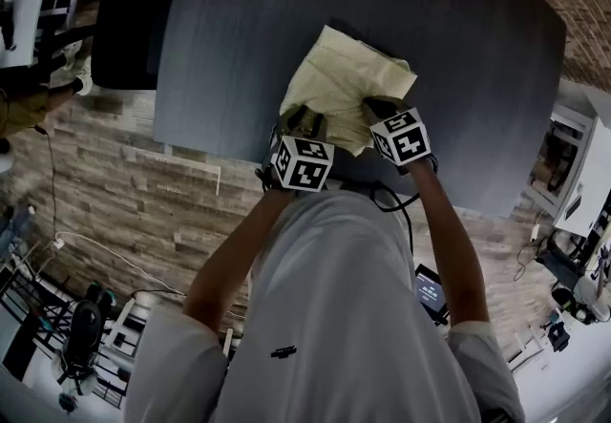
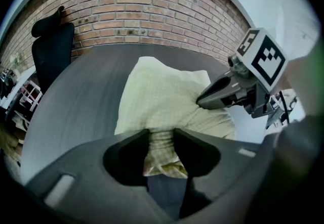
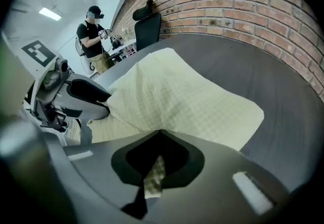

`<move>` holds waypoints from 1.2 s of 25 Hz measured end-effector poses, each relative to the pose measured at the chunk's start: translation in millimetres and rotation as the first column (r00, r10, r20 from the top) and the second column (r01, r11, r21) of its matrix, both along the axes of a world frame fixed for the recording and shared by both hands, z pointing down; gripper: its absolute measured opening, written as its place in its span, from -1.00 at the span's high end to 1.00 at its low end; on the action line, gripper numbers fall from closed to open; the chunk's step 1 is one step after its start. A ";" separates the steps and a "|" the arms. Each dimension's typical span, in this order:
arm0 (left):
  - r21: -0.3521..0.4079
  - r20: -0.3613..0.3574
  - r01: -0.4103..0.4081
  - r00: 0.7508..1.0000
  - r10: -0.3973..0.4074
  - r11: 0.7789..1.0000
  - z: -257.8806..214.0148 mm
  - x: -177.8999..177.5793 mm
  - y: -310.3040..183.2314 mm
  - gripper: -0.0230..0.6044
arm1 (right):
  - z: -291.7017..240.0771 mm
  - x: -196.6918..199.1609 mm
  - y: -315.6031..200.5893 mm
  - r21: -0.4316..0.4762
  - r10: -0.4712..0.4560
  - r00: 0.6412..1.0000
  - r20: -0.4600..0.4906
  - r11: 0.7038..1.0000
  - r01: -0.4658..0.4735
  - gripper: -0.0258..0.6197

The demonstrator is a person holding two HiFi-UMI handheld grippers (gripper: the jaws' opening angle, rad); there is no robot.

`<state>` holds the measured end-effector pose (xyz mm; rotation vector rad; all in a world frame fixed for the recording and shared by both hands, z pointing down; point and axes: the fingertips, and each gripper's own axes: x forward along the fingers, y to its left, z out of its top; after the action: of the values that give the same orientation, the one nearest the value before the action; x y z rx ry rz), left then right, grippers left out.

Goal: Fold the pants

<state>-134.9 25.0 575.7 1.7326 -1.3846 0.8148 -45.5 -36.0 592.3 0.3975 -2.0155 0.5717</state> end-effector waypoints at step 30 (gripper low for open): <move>0.316 -0.093 0.062 0.995 -0.034 0.947 -193.6 133.6 50.6 0.92 | -216.8 142.3 57.4 0.224 0.248 0.816 0.523 0.883 -0.412 0.90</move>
<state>-1.3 75.6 382.1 1.9431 -1.5591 0.5009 96.8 21.4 375.4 0.9059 -2.5597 0.5894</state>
